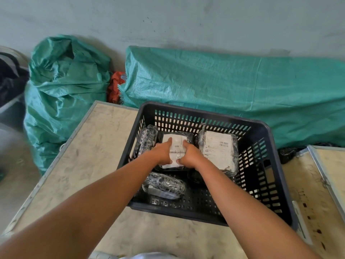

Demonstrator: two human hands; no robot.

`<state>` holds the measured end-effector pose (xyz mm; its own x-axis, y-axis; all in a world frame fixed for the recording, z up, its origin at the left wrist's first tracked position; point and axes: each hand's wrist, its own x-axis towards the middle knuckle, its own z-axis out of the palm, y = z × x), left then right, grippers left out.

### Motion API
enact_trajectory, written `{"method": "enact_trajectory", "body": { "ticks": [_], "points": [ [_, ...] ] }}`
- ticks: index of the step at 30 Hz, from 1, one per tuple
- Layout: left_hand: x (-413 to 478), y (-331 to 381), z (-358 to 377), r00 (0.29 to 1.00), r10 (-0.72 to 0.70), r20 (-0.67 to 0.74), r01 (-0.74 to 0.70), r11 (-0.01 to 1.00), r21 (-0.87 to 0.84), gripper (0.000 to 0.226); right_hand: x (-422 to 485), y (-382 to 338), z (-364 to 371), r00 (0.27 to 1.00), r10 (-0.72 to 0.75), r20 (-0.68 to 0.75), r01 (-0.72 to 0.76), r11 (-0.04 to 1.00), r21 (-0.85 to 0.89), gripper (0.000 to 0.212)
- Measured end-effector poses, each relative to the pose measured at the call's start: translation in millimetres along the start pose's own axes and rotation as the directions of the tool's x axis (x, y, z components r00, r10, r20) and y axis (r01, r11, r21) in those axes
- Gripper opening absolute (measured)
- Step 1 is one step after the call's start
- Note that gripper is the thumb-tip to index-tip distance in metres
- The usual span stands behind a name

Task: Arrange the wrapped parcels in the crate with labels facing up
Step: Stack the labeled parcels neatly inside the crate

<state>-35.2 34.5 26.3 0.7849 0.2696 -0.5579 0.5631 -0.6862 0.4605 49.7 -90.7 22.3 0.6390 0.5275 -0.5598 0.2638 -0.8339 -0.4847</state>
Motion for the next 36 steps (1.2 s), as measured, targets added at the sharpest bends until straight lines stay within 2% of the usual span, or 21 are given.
{"method": "enact_trajectory", "body": {
  "ticks": [3,6,11,15,18,21,26,28,31,36],
  "points": [
    [9.2,-1.3,10.7,0.999,-0.039,-0.010,0.039,0.999,0.020,0.118,7.3,1.8,19.2,0.998,0.050,-0.025,-0.051,0.998,-0.033,0.104],
    [18.1,-2.6,24.0,0.998,-0.065,-0.007,0.065,0.991,0.121,0.115,13.0,11.3,35.4,0.996,0.053,-0.070,-0.054,0.998,-0.016,0.095],
    [27.9,-4.5,40.1,0.979,-0.169,0.111,0.134,0.953,0.270,0.100,18.4,23.6,51.7,0.998,0.057,-0.025,-0.057,0.998,0.029,0.098],
    [33.9,-7.4,46.8,0.981,-0.170,0.089,0.138,0.947,0.290,0.094,20.8,22.3,57.2,0.997,0.076,-0.004,-0.076,0.997,-0.031,0.093],
    [38.0,-9.5,49.3,0.989,-0.141,0.052,0.117,0.939,0.322,0.090,20.9,19.8,55.8,0.997,0.071,0.001,-0.071,0.996,-0.059,0.092],
    [36.8,-11.1,46.1,0.992,-0.116,0.047,0.096,0.947,0.305,0.088,17.2,19.6,51.4,0.997,0.076,0.009,-0.076,0.997,-0.007,0.091],
    [18.8,-6.7,26.3,0.999,-0.034,-0.018,0.035,0.998,0.051,0.076,3.9,16.4,37.7,0.999,0.032,-0.011,-0.031,0.996,0.081,0.072],
    [10.1,-2.0,14.8,0.999,-0.011,-0.046,0.011,1.000,0.002,0.069,-3.7,12.5,28.4,0.999,0.036,-0.009,-0.036,0.996,0.088,0.074],
    [-11.3,1.1,-8.8,0.994,0.092,-0.053,-0.089,0.994,0.065,0.059,-16.8,11.8,12.4,1.000,-0.021,0.004,0.021,0.997,0.071,0.074],
    [-70.1,-13.0,-36.0,0.975,0.204,0.084,-0.216,0.959,0.184,0.056,-47.0,33.5,-6.6,0.973,-0.182,0.143,0.161,0.976,0.145,0.060]
  ]
}}
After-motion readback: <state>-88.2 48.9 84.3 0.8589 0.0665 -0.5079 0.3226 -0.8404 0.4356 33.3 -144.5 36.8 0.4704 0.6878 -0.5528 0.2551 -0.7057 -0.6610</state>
